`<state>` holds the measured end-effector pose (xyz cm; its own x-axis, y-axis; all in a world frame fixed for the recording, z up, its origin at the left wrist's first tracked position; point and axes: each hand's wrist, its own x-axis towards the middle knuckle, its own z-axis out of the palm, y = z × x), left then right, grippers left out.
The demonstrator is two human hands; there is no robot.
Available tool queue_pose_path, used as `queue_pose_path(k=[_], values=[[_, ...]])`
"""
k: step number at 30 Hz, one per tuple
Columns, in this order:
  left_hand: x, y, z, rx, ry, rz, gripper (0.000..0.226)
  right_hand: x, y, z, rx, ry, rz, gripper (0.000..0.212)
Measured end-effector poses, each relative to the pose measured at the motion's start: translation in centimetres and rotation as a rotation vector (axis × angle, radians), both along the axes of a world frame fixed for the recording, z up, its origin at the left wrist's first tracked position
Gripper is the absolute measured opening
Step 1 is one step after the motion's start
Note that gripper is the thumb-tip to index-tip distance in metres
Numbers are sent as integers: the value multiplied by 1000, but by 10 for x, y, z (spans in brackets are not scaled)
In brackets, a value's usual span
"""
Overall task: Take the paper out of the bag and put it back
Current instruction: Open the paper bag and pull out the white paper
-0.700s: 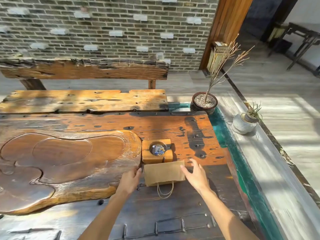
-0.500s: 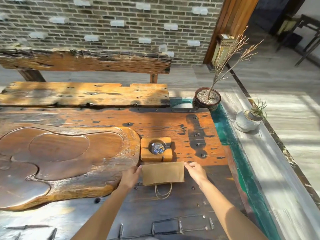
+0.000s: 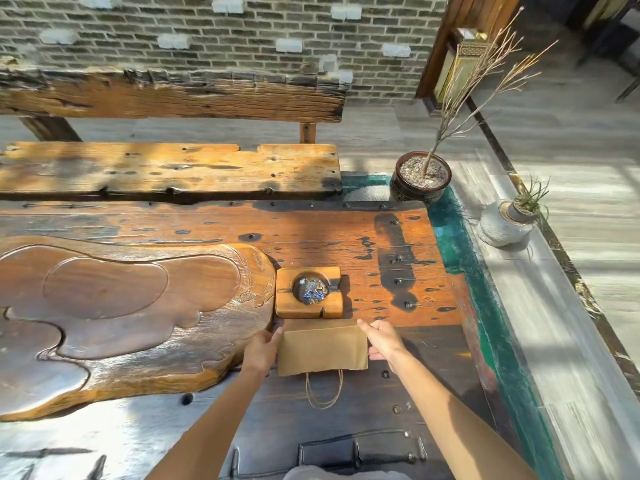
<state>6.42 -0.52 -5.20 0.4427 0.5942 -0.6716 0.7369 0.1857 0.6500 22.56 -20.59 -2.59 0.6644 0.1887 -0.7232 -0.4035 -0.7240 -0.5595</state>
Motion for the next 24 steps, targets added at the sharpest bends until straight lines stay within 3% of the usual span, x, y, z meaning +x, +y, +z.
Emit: queue_pose_path(k=[7, 12, 16, 18, 22, 24], values=[[-2, 0, 8, -69, -10, 32, 21, -14, -11, 8, -96, -140, 76, 30], [-11, 0, 10, -106, -14, -6, 2, -32, -19, 10, -145, -320, 283, 24], [-21, 4, 11, -143, 2, -24, 12, -46, -26, 21, -71, -285, 401, 18], [-29, 8, 13, -182, -7, -14, 14, -55, -33, 31, -12, -155, 404, 32], [-44, 4, 14, -188, -2, 12, 16, -76, -48, 44, 3, 3, 565, 91], [-52, -1, 12, -189, 1, 24, 11, -89, -50, 46, -52, 13, 694, 102]])
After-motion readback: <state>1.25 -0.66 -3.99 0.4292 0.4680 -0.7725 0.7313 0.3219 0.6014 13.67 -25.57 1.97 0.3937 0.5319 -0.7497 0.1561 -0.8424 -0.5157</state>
